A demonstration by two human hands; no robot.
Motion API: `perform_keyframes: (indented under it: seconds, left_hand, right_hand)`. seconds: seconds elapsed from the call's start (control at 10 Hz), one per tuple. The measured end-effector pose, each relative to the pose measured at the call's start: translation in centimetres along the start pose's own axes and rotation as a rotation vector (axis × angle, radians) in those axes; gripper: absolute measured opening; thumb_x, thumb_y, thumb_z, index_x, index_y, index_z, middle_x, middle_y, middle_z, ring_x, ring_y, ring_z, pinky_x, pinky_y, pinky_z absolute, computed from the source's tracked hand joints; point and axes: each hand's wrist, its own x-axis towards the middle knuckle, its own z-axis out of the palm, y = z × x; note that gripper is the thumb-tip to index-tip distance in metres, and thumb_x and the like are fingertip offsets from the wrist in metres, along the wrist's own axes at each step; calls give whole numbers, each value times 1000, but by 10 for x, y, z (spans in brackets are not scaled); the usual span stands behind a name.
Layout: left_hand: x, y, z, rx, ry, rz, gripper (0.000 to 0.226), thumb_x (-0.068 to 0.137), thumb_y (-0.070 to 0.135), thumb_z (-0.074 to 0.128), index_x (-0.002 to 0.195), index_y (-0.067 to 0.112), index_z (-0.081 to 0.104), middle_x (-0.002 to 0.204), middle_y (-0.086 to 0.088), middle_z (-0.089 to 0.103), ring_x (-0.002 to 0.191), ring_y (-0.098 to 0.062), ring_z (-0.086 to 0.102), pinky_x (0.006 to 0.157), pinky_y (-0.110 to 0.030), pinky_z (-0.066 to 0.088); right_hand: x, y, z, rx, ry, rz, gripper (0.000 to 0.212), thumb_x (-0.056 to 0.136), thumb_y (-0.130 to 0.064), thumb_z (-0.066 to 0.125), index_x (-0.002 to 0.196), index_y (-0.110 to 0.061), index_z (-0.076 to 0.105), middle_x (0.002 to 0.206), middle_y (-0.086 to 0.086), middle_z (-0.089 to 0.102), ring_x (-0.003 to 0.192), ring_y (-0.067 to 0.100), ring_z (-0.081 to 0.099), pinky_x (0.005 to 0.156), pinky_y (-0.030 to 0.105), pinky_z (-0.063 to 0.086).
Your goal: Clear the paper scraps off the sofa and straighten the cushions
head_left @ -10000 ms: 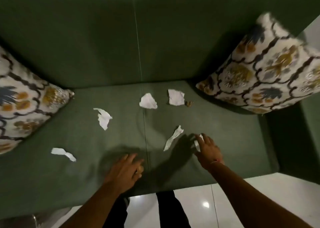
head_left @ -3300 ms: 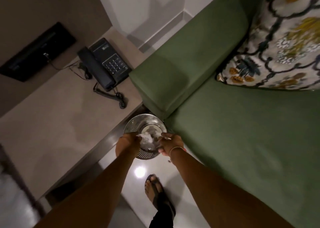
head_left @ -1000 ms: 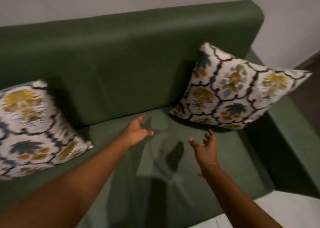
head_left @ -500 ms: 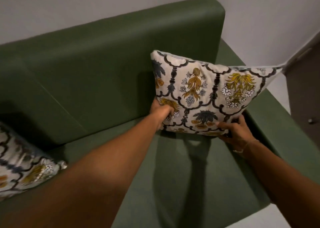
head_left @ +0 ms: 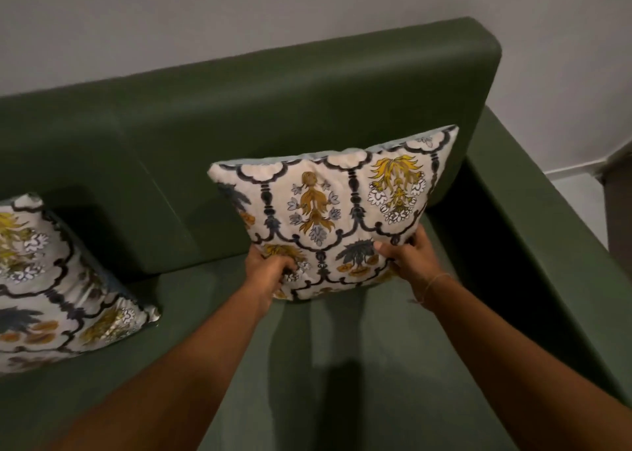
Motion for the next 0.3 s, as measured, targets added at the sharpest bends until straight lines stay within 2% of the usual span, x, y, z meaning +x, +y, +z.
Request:
perform_keyframes:
  seconds: [0.2,0.3]
  left_hand:
    - [-1,-5,-11,22,-45,104,85,61,-7,69,136,23,43,126,-4,63,107,-25,61,75,-30,57]
    - [-17,-11,-38,165,-29,113,102,64,2,77,150,23,24,144,-7,49,127,-28,50,102,-37,46]
  right_hand:
    - [-10,7,7,-75,91,-43,78,74,-3,76,140,-24,39,137,7,57,122,30,56,103,53,46]
    - [-43,0,15,-56,162,-134,82,76,1,73,145,-21,34,142,3,52,126,25,52,101,41,44]
